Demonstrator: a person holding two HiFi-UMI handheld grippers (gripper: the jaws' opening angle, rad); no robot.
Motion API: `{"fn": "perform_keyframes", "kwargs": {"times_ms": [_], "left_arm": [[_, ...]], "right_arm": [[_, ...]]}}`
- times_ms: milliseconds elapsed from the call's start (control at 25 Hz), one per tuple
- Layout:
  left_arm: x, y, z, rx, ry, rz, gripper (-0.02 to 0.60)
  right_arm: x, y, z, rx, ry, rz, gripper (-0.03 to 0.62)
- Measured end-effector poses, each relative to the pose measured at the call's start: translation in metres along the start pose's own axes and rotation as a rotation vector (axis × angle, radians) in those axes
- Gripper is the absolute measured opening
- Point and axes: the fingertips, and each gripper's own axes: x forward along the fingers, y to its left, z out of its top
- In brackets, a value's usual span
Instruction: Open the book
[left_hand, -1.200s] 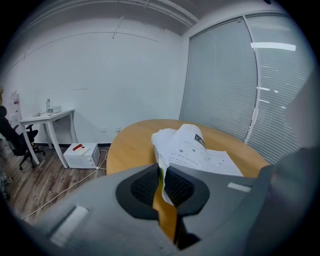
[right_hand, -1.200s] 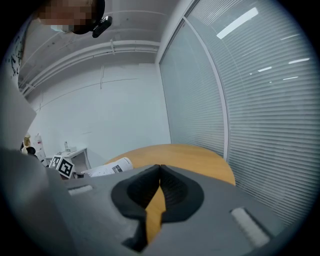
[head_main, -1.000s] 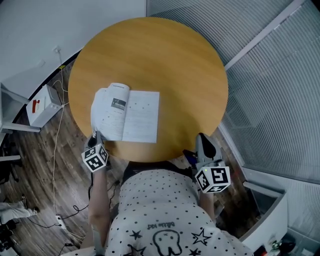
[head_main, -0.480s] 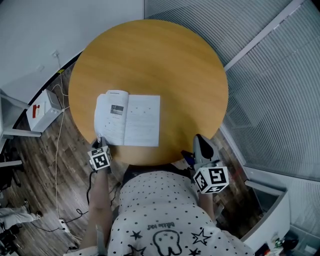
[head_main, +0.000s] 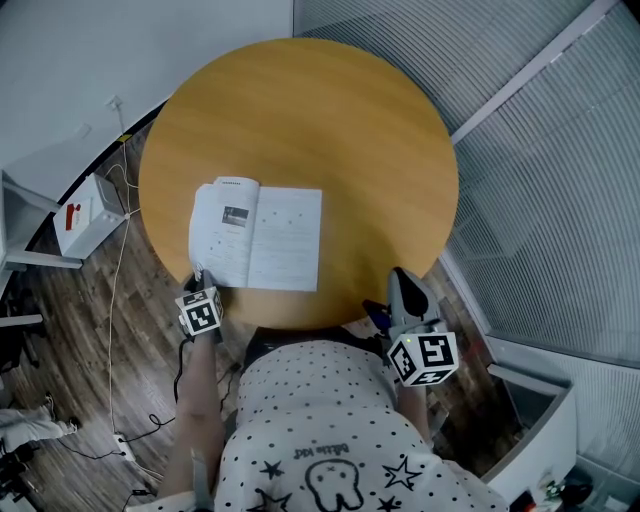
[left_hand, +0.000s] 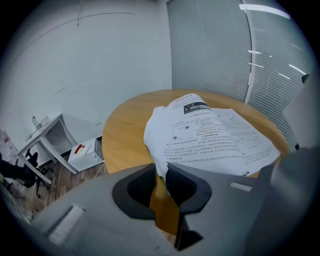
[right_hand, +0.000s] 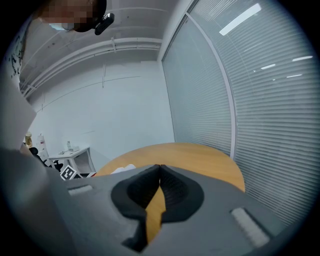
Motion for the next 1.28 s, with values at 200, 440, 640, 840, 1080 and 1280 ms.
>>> {"fn": "perform_keyframes", "kwargs": {"times_ms": [200, 440, 640, 840, 1080, 1280], "left_arm": [[0.002, 0.002, -0.002, 0.007, 0.0, 0.006, 0.069], [-0.002, 0.009, 0.0, -0.067, -0.009, 0.013, 0.163], [-0.012, 0.015, 0.005, -0.141, -0.035, 0.005, 0.259], [-0.023, 0.018, 0.015, -0.192, -0.082, 0.0, 0.265], [-0.034, 0.013, 0.031, -0.202, -0.136, 0.001, 0.264], [-0.044, 0.008, 0.046, -0.207, -0.184, -0.008, 0.219]], "right_arm": [[-0.002, -0.003, 0.0, -0.001, -0.006, -0.001, 0.004], [-0.003, -0.002, 0.0, -0.002, -0.001, 0.007, 0.003], [-0.002, -0.003, 0.001, -0.005, -0.004, 0.017, 0.004], [0.001, -0.002, 0.003, -0.011, -0.008, 0.033, 0.003], [0.001, -0.004, 0.005, -0.011, -0.01, 0.045, 0.005], [-0.001, -0.009, 0.004, -0.01, -0.016, 0.048, 0.004]]}}
